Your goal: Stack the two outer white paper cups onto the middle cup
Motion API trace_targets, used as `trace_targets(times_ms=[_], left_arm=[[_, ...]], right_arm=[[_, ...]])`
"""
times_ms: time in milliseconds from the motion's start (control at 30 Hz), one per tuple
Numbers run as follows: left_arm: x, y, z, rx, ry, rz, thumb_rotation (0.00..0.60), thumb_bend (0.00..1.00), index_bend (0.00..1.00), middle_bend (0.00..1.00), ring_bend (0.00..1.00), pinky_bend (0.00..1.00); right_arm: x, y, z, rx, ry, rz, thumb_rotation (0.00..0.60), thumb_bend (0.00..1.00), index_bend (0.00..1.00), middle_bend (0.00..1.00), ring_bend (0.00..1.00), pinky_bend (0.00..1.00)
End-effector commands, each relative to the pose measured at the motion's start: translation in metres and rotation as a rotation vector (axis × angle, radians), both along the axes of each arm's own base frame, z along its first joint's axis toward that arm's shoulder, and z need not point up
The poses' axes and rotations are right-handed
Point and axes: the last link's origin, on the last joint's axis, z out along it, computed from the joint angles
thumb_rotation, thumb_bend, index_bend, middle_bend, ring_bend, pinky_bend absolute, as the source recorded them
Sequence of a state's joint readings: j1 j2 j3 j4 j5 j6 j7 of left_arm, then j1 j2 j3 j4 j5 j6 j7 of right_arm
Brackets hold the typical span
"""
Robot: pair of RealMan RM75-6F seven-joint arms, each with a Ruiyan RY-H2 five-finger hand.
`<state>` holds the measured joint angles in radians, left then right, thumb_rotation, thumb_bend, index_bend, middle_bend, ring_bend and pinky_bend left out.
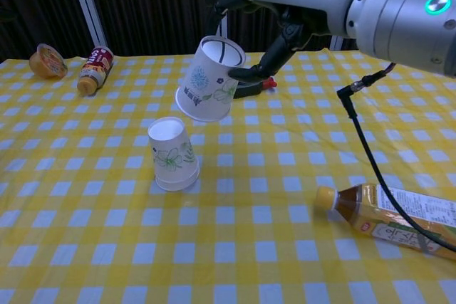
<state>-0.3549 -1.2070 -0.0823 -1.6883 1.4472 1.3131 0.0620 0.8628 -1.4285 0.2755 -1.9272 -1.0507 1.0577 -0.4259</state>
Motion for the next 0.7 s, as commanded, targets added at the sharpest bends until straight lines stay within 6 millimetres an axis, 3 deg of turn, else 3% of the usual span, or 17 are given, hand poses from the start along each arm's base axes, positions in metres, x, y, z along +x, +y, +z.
trace_targets(times_ms=[33, 333, 700], left_arm=[[-0.001, 0.000, 0.001, 0.001, -0.001, 0.003, 0.600, 0.28, 0.00, 0.00, 0.00, 0.00], [-0.001, 0.001, 0.003, -0.005, -0.011, 0.006, 0.600, 0.28, 0.00, 0.00, 0.00, 0.00], [-0.001, 0.000, 0.002, -0.006, -0.011, 0.001, 0.600, 0.28, 0.00, 0.00, 0.00, 0.00]], right_arm=[[0.011, 0.000, -0.011, 0.011, -0.004, 0.012, 0.600, 0.32, 0.46, 0.04, 0.00, 0.00], [0.018, -0.011, -0.034, 0.004, -0.002, -0.017, 0.600, 0.32, 0.46, 0.05, 0.00, 0.00], [0.017, -0.016, -0.041, 0.010, 0.004, -0.034, 0.600, 0.31, 0.46, 0.05, 0.00, 0.00]])
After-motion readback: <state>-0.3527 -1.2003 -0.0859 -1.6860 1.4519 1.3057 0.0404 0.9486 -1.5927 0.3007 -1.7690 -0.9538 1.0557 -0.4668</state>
